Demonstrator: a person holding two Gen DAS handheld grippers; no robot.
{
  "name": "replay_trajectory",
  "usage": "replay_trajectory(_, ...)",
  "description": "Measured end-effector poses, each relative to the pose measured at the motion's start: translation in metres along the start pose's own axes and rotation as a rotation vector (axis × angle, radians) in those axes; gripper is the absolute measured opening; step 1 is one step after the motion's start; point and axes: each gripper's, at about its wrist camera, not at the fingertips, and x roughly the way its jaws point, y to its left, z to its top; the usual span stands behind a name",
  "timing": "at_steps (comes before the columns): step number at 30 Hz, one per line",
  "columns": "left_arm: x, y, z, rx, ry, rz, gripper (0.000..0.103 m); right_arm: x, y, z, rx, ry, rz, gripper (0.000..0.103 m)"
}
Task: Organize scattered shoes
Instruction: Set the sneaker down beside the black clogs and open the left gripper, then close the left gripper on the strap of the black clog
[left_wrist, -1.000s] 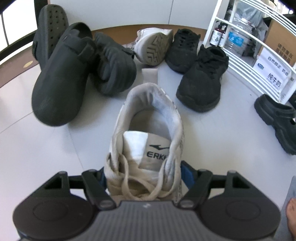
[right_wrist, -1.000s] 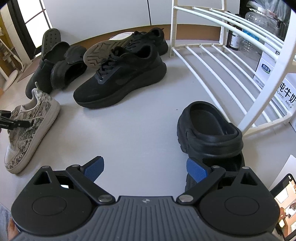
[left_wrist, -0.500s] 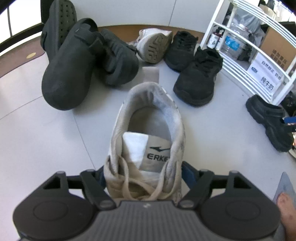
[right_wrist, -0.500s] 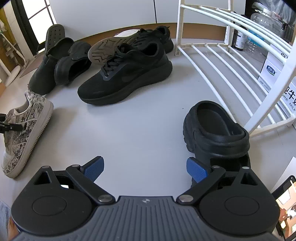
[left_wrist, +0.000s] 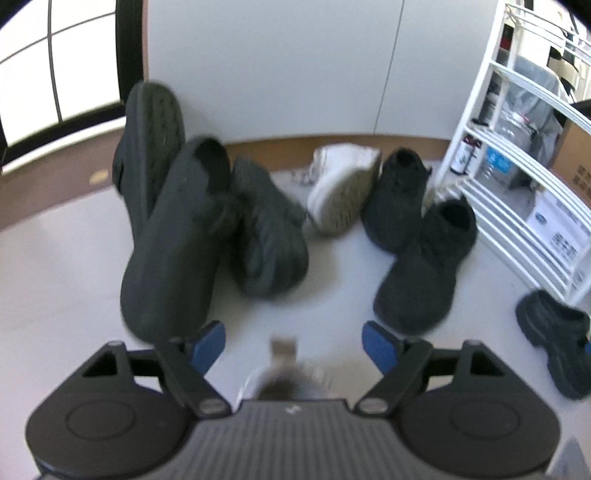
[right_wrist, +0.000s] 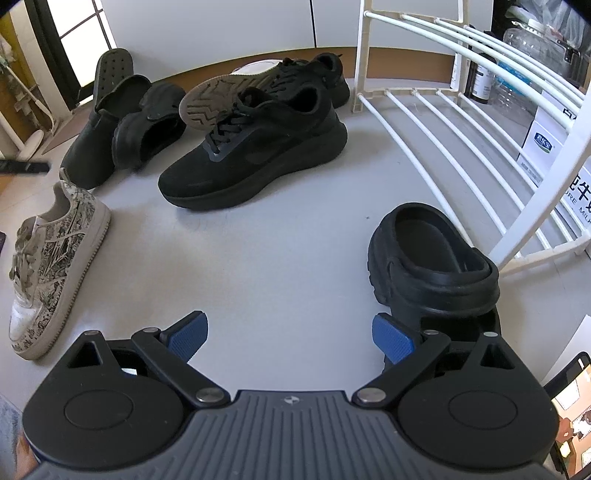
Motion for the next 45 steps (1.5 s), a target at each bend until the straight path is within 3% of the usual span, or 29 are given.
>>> replay_trajectory(4, 0.025, -0.026, 0.033, 0.044, -0.056, 0.012, 0.084, -0.001, -0.003, 0.001, 0.007, -0.008, 0.002, 0.099)
replay_trajectory(9, 0.063, -0.048, 0.062, 0.059, -0.06, 0.023, 0.084, -0.003, -0.006, 0.003, 0.018, -0.018, 0.005, 0.099)
replay_trajectory(15, 0.102, -0.056, 0.088, 0.039, -0.014, 0.067, 0.084, -0.006, -0.012, 0.006, 0.073, -0.033, 0.02, 0.099)
replay_trajectory(21, 0.135, -0.056, 0.111, 0.03, 0.019, 0.161, 0.084, -0.011, -0.016, 0.015, 0.098, -0.06, 0.028, 0.099)
replay_trajectory(26, 0.165, -0.056, 0.117, 0.09, 0.078, 0.256, 0.084, -0.013, -0.018, 0.019, 0.095, -0.067, 0.03, 0.099)
replay_trajectory(42, 0.227, -0.041, 0.102, 0.184, 0.235, 0.419, 0.088, -0.007, -0.031, 0.011, 0.085, -0.027, -0.016, 0.099)
replay_trajectory(45, 0.228, -0.04, 0.1, 0.176, 0.211, 0.409, 0.079, -0.005, -0.032, 0.01, 0.093, -0.018, -0.009, 0.099)
